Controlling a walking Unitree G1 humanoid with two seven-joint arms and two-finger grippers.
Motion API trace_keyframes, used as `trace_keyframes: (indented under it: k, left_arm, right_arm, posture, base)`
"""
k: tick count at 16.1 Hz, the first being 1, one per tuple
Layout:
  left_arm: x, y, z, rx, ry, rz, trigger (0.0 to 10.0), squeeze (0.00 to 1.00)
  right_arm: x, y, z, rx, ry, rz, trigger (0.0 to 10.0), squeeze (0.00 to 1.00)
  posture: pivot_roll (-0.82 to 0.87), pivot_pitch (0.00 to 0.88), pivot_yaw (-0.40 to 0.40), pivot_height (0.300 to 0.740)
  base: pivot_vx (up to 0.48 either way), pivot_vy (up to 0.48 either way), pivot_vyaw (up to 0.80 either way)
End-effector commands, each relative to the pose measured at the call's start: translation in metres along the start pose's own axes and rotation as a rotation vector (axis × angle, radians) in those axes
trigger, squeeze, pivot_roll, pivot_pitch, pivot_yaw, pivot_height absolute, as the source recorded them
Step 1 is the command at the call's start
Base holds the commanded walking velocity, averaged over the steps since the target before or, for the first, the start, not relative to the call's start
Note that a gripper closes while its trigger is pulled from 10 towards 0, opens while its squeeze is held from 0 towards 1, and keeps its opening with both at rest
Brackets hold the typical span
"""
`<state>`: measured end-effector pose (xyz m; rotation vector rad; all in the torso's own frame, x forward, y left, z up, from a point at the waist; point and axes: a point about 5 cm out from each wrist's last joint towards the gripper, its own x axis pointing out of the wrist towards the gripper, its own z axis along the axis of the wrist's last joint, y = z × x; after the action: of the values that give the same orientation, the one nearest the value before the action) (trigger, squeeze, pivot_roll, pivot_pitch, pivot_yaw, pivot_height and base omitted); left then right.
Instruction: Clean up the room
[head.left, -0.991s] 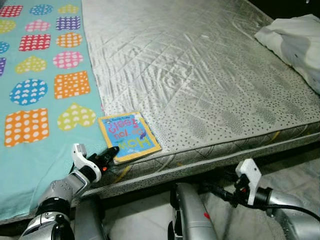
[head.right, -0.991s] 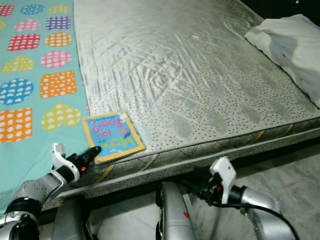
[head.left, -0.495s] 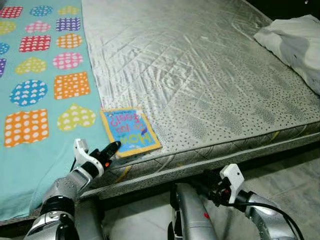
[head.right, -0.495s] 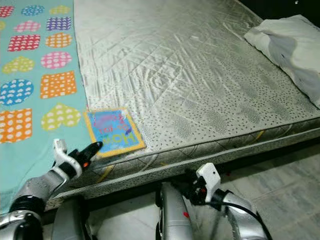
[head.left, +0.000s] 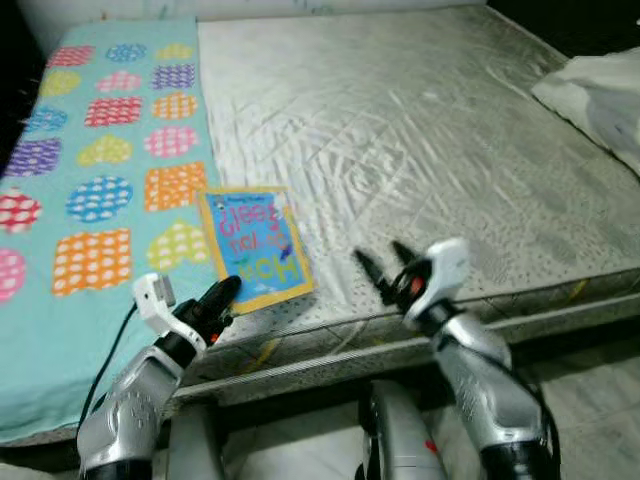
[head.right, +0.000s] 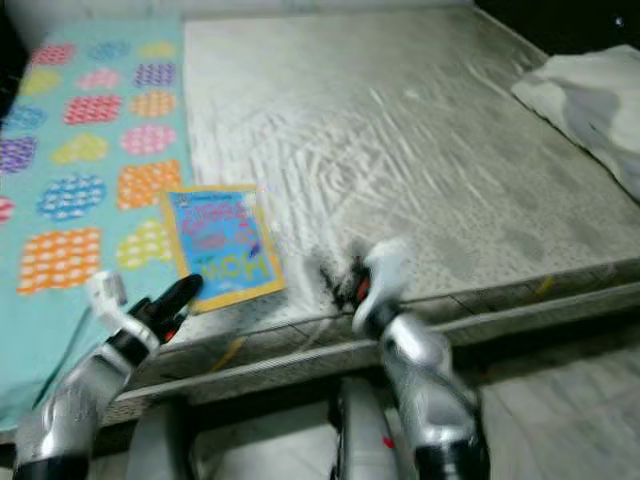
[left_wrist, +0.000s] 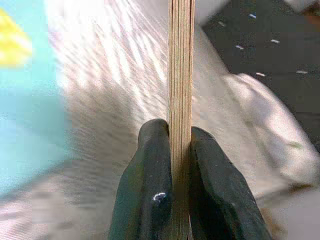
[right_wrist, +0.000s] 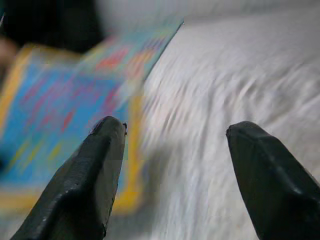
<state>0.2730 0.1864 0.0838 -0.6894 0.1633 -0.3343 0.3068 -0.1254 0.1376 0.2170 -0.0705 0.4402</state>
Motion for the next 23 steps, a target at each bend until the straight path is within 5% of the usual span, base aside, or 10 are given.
trace_keyframes:
  k: [1,9,23]
  left_arm:
    - [0.0,-0.009,0.013,0.08,-0.057,-0.007,0.0,0.0]
    - [-0.001,-0.025,-0.002,0.153,-0.007,-0.023,0.0,0.0]
    - [0.004,-0.025,-0.001,0.215,0.004,0.02,0.0,0.0]
  right_arm:
    - [-0.001,-0.002,0.003,0.031,-0.005,-0.045,10.0,0.0]
    - [0.01,-0.001,0.027,0.112,-0.071,-0.157,10.0,0.0]
    - [0.012,-0.009,0.02,0.121,-0.071,-0.155,10.0,0.0]
  posture:
    - [-0.1,0.0,0.001,0.55]
    - [-0.09,0.0,0.028,0.555]
    - [-0.09,0.0,0.037,0.721]
  base:
    - [0.0,0.0,0.0]
    - [0.0,0.0,0.0]
    - [0.0,0.0,0.0]
